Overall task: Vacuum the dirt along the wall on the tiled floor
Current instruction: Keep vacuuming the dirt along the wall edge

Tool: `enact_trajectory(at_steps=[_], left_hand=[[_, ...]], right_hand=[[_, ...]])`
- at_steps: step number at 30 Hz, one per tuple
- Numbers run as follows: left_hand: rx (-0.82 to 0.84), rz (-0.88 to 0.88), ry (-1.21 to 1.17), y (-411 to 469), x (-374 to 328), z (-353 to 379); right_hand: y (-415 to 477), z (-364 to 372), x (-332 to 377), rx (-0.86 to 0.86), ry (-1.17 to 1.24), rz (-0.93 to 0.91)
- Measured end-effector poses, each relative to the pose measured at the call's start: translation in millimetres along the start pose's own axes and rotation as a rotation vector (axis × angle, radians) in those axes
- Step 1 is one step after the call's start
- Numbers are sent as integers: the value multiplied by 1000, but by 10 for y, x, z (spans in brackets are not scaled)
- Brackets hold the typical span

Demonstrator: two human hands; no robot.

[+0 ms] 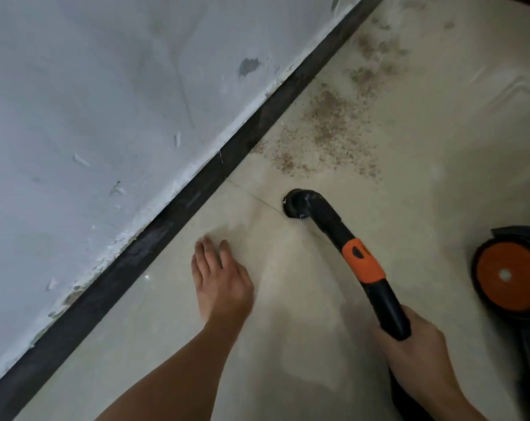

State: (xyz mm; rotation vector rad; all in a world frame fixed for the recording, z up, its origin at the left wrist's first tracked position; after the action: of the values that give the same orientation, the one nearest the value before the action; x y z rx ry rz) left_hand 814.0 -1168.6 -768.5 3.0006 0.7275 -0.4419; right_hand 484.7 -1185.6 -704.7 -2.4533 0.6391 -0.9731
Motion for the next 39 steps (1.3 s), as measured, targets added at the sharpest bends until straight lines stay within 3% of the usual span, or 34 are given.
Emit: enact_trajectory(at_steps=[6,13,20,25,30,33,39], left_hand=[[19,-10,45,53,-6,-5],[17,-17,43,71,-4,13],[12,-1,59,60,20,37],[-8,8,56,71,-5,11],[-1,11,67,57,15,44],[9,9,62,50,19,55],[-2,6,68,58,5,48]], right_hand=[[623,-266,484,-116,40,-54],[301,144,409,-20,11,-65],[680,63,889,-62,84,-79],[319,295,658,18,8,-82],[859,123,1109,-83,47,-124],[908,253,1242,-38,128,-101],[756,460,1210,52,53,-136]])
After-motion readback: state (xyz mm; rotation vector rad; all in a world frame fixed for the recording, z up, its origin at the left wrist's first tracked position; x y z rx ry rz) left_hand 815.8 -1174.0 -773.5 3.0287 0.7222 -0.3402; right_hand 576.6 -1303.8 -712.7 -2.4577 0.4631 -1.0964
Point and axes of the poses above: each hand's wrist, its own y-axis towards the middle knuckle, its own z-axis out of the palm, x = y × z, the point moved 9 cm from there along y, towards the middle knuckle, and after that the axes turned 8 degrees about z, right-handed, at the moved point
